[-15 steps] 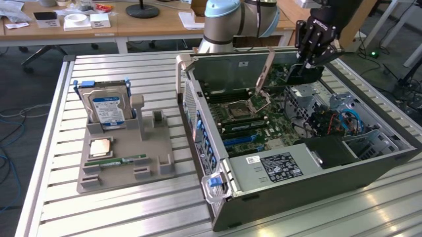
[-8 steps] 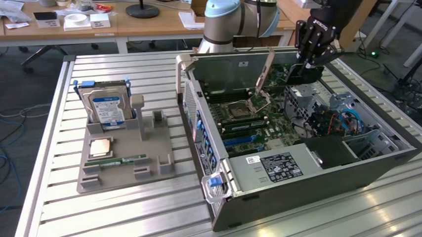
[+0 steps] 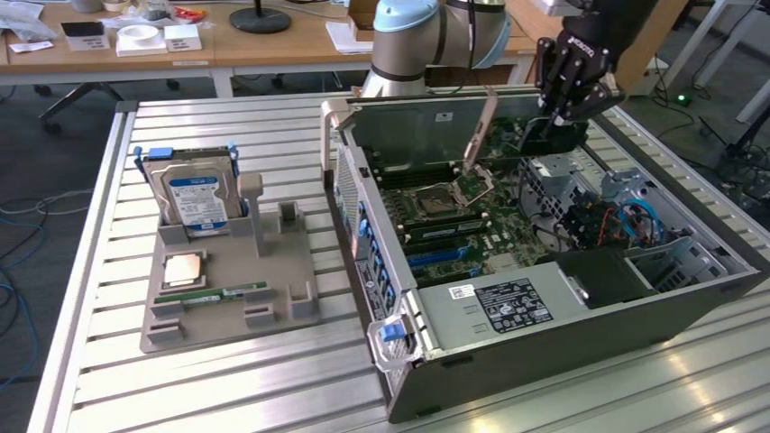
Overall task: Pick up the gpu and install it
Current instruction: 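Insert the gpu into the slot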
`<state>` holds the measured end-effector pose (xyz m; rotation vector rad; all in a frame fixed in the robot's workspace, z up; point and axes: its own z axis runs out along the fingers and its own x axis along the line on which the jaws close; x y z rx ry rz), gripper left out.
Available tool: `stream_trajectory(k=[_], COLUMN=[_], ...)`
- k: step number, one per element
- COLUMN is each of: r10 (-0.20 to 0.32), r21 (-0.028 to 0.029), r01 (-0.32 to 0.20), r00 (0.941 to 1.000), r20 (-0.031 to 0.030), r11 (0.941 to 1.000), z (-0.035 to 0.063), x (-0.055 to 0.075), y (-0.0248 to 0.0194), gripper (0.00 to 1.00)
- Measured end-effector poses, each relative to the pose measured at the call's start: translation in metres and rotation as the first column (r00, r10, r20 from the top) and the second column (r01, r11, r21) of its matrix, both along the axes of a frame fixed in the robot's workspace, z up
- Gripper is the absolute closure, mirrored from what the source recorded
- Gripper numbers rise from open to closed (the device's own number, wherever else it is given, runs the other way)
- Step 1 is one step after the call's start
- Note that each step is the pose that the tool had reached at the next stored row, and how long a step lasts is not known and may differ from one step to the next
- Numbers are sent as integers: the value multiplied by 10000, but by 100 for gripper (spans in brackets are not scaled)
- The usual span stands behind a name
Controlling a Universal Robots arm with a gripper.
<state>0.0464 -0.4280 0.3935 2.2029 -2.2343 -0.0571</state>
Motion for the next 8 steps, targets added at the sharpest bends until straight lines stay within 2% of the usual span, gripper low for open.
stream_trajectory(k=[8], r10=[0], r21=[-1], r01=[0], r00=[10000], r20=[2], r11=[10000], z=[-1], x=[-23], y=[0], gripper=[74])
